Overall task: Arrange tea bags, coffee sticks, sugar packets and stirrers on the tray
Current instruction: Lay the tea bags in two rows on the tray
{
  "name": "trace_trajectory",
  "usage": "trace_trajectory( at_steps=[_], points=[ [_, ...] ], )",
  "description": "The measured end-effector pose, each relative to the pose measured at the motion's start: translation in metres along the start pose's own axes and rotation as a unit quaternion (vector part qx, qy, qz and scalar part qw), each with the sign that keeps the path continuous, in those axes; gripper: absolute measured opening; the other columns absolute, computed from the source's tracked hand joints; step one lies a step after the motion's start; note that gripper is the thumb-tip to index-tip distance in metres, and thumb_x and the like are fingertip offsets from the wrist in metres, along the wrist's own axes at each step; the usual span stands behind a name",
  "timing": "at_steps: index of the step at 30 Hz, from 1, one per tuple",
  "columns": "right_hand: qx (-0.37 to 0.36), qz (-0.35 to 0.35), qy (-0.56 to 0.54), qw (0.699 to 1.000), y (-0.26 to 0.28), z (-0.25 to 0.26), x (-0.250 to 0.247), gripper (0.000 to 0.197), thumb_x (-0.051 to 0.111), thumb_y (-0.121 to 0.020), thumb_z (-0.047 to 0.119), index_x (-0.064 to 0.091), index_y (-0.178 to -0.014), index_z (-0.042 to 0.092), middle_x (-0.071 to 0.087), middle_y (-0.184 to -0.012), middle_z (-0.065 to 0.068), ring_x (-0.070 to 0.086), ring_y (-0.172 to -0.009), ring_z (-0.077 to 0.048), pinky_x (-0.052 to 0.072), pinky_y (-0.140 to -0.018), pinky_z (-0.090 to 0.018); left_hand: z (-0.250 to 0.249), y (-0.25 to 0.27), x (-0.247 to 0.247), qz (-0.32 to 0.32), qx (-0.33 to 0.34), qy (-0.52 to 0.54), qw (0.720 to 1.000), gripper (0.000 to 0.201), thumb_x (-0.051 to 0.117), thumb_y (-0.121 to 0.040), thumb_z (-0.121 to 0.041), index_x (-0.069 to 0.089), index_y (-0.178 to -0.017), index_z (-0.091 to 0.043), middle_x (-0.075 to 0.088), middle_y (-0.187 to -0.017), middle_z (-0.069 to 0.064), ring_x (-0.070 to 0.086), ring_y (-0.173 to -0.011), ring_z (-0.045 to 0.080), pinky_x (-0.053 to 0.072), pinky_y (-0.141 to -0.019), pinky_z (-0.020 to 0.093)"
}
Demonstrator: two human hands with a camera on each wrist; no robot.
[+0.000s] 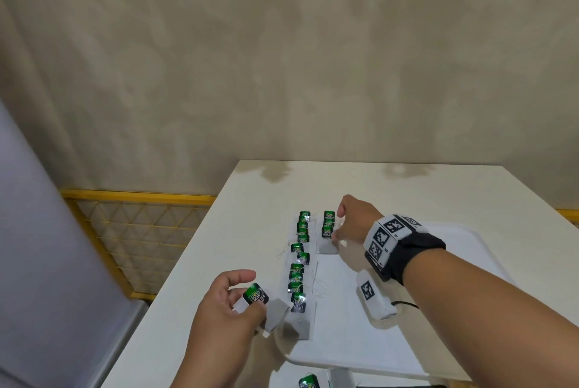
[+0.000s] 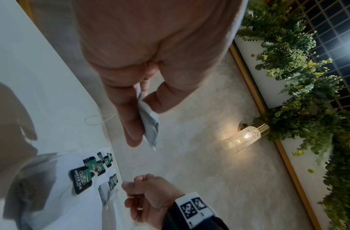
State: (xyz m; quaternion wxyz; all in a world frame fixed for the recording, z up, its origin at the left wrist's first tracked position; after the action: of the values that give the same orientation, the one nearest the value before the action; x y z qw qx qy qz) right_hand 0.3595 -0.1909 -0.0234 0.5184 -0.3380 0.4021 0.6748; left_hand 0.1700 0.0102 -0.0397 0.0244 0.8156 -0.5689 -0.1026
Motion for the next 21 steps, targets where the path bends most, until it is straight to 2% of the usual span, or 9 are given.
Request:
trace_trajectory(
  at_steps=[2, 3, 6, 9, 11, 15, 18, 20, 21],
  points=[
    [-0.055, 0.007, -0.023, 0.998, 0.014, 0.01, -0.007, 0.026, 0.071, -0.084, 0.027, 0.049, -0.095, 0.019, 0.056, -0.092, 0.002, 0.055, -0.083, -0.016, 0.04, -0.061, -0.023, 0.0, -0.003, 0.0, -0.001, 0.019, 0.006, 1.0, 0.039, 0.073, -0.069, -0.006, 0.065, -0.087, -0.039, 0.073, -0.096, 0.002, 0.066, -0.092, 0.024, 0.053, -0.074, 0.043],
    [-0.087, 0.025, -0.047, 0.995, 0.024, 0.016, -0.01, 0.021, 0.069, -0.086, 0.031, 0.052, -0.091, 0.019, 0.06, -0.089, 0.004, 0.058, -0.082, -0.015, 0.043, -0.064, -0.024, 0.001, -0.005, 0.0, -0.005, 0.027, 0.015, 1.0, 0.04, 0.072, -0.074, -0.002, 0.065, -0.086, -0.039, 0.073, -0.096, 0.002, 0.065, -0.088, 0.024, 0.053, -0.075, 0.043],
    [-0.162, 0.15, -0.162, 0.962, 0.064, 0.04, -0.011, 0.028, 0.06, -0.091, 0.044, 0.061, -0.092, 0.016, 0.072, -0.084, 0.003, 0.066, -0.074, -0.011, 0.048, -0.068, -0.025, -0.004, -0.004, 0.002, -0.017, 0.046, 0.028, 0.998, 0.037, 0.072, -0.077, 0.0, 0.065, -0.089, -0.034, 0.073, -0.091, 0.001, 0.067, -0.084, 0.024, 0.055, -0.08, 0.049],
    [-0.177, 0.26, -0.244, 0.917, 0.098, 0.052, -0.006, 0.03, 0.066, -0.087, 0.042, 0.061, -0.1, 0.015, 0.073, -0.086, -0.001, 0.07, -0.078, -0.016, 0.051, -0.072, -0.03, -0.011, 0.001, 0.006, -0.023, 0.076, 0.049, 0.996, 0.03, 0.069, -0.079, 0.004, 0.064, -0.093, -0.023, 0.074, -0.08, 0.003, 0.067, -0.064, 0.012, 0.054, -0.07, 0.043],
    [-0.183, 0.294, -0.24, 0.907, 0.114, 0.056, -0.002, 0.026, 0.071, -0.085, 0.035, 0.06, -0.099, 0.016, 0.071, -0.082, 0.001, 0.07, -0.076, -0.015, 0.051, -0.072, -0.028, -0.015, 0.003, 0.007, -0.023, 0.094, 0.061, 0.993, 0.03, 0.068, -0.079, 0.007, 0.064, -0.093, -0.018, 0.073, -0.079, 0.007, 0.065, -0.059, 0.007, 0.049, -0.066, 0.034],
    [-0.202, 0.265, -0.238, 0.912, 0.126, 0.054, 0.01, 0.012, 0.075, -0.084, 0.02, 0.062, -0.084, 0.018, 0.067, -0.071, 0.003, 0.063, -0.064, -0.008, 0.047, -0.06, -0.021, -0.02, 0.008, 0.009, -0.009, 0.105, 0.055, 0.993, 0.032, 0.072, -0.075, 0.007, 0.065, -0.094, -0.018, 0.073, -0.072, 0.007, 0.066, -0.061, 0.017, 0.051, -0.067, 0.035],
    [-0.178, 0.239, -0.251, 0.921, 0.122, 0.045, 0.018, 0.014, 0.077, -0.081, 0.023, 0.068, -0.087, 0.013, 0.063, -0.068, 0.001, 0.056, -0.059, -0.008, 0.04, -0.055, -0.021, -0.02, 0.009, 0.008, -0.01, 0.103, 0.044, 0.994, 0.033, 0.077, -0.073, 0.003, 0.064, -0.094, -0.019, 0.069, -0.062, 0.006, 0.063, -0.058, 0.02, 0.052, -0.066, 0.037],
    [-0.159, 0.231, -0.244, 0.928, 0.118, 0.038, 0.019, 0.012, 0.075, -0.082, 0.026, 0.068, -0.077, 0.018, 0.057, -0.065, 0.002, 0.049, -0.059, -0.013, 0.038, -0.056, -0.023, -0.018, 0.009, 0.008, -0.01, 0.097, 0.036, 0.995, 0.032, 0.076, -0.073, 0.003, 0.063, -0.095, -0.017, 0.064, -0.056, 0.003, 0.062, -0.055, 0.019, 0.053, -0.065, 0.038],
    [-0.149, 0.226, -0.235, 0.933, 0.116, 0.034, 0.019, 0.018, 0.074, -0.084, 0.028, 0.066, -0.069, 0.022, 0.054, -0.063, 0.002, 0.046, -0.06, -0.016, 0.037, -0.057, -0.024, -0.017, 0.009, 0.007, -0.01, 0.093, 0.033, 0.995, 0.032, 0.075, -0.074, 0.005, 0.063, -0.097, -0.015, 0.064, -0.056, 0.004, 0.063, -0.056, 0.021, 0.055, -0.067, 0.041]
  ],
)
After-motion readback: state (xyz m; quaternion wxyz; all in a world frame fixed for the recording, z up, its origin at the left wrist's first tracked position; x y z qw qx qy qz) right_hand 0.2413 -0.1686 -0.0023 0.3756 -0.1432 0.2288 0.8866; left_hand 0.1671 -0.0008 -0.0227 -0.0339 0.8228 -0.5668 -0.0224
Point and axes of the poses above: each hand's wrist, its own y-axis away from the middle knuckle, its own x-axis out of the palm, z = x × y, the point moved 2 cm from there along -y, towards the middle knuckle
